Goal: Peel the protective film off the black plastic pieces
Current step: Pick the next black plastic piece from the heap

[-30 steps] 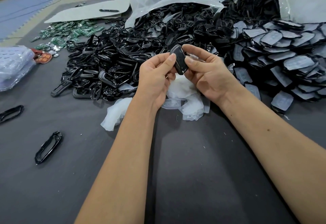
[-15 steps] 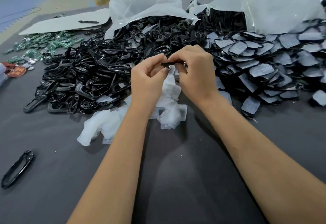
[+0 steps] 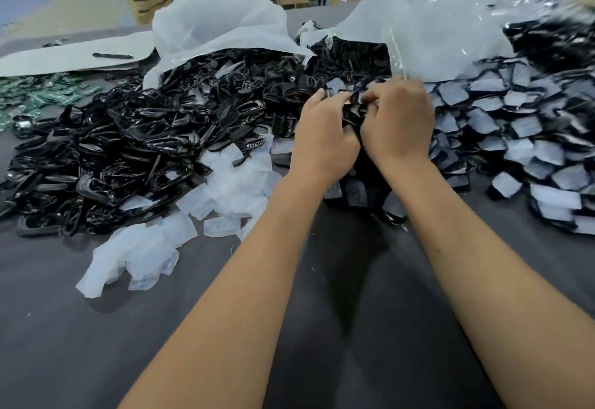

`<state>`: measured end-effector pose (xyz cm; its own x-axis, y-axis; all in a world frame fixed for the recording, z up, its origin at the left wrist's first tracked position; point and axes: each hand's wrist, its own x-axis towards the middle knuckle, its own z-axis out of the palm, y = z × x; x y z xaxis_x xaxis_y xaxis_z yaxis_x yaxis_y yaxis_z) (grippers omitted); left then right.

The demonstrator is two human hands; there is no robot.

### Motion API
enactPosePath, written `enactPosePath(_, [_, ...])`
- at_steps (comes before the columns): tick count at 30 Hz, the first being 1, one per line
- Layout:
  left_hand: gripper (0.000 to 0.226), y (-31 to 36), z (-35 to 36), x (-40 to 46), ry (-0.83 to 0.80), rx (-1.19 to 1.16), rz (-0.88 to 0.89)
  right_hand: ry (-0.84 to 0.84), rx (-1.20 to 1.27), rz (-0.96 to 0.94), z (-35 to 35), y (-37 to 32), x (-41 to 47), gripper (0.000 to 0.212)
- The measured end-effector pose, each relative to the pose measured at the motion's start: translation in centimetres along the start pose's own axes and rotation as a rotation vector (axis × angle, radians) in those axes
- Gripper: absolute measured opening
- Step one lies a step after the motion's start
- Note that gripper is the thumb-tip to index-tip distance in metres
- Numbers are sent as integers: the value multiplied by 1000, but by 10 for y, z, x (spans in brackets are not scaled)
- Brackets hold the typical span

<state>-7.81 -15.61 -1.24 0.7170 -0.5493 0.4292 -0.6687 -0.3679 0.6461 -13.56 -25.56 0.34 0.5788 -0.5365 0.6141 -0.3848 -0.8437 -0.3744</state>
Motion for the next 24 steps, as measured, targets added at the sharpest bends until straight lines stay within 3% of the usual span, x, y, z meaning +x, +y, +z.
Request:
enactPosePath(6, [45, -13, -15, -11, 104, 22, -71, 3, 9, -5, -8, 6, 15, 39])
enactPosePath(12, [32, -41, -51, -34, 202, 180, -146, -3, 108, -177, 1, -37, 4, 31])
enactPosePath(15, [37, -67, -79, -41, 272, 323, -264, -150, 113, -320, 21, -64, -5, 33])
enactPosePath(20, [37, -98, -107, -54, 247, 482, -354, -549, -60, -568, 62, -103, -6, 46])
enactPosePath(24, [39, -112, -109, -67, 272, 536, -385, -680, -192, -582, 85, -116, -3, 46])
